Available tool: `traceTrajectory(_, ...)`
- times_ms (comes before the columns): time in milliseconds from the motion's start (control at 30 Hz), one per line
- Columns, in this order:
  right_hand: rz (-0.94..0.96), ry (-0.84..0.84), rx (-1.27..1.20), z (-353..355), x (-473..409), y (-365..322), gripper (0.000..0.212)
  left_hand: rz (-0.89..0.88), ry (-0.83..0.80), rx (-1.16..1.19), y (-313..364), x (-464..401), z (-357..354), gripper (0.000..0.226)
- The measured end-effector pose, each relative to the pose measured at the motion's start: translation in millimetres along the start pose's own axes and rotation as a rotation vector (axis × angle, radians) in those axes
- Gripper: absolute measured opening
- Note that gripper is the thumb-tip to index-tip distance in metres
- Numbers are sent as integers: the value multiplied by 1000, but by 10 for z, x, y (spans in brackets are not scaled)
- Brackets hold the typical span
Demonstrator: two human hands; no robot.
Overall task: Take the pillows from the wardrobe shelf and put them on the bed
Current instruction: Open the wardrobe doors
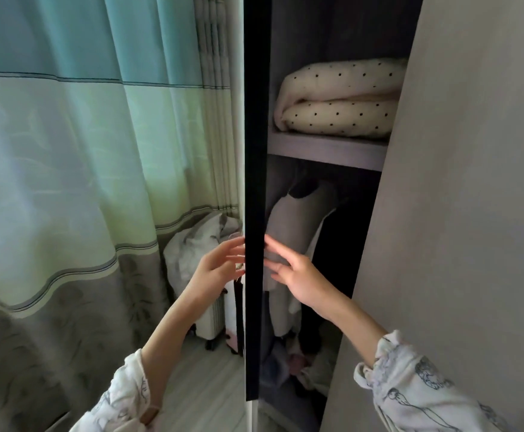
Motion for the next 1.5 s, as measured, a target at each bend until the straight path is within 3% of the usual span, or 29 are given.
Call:
traceTrajectory(167, -12, -29, -20, -422, -313, -37, 56, -45, 86, 110, -75, 298, 421, 44)
traceTrajectory(333, 15, -104, 76, -879, -686, -193, 57, 19, 243, 245, -254, 440, 940, 47)
traceTrajectory(533, -2, -147, 40, -1141, -1116, -359, 54, 145, 260, 239, -326, 455, 1416, 46)
traceTrajectory(700, -28, -210, 68, -1191, -1362, -370, 56, 134, 266, 241, -280, 517, 1508, 42)
traceTrajectory(900, -18, -172, 156, -927, -1382, -204, 59, -59, 667, 39, -103, 662, 1402, 19)
traceTrajectory(1200, -43, 217, 396, 275, -577, -19, 51, -49, 241, -167, -68, -155, 538, 17)
traceTrajectory(1333, -76, 461, 748, 993, -33, 43, 46, -43, 107, -182, -24, -697, -2, 18)
traceTrajectory(1500, -255, 636, 1259, 1851, 574, 167, 52, -23, -58, -121, 120, -1454, -805, 21)
Point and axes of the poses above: each hand's wrist, its own x-axis away from the middle knuckle, its own z-axis out of the back of the hand, y = z × x, the point moved 3 cm from there along -x, towards the middle knuckle, and after that the axes turned 14 degrees about -y, right-handed, at the moved point
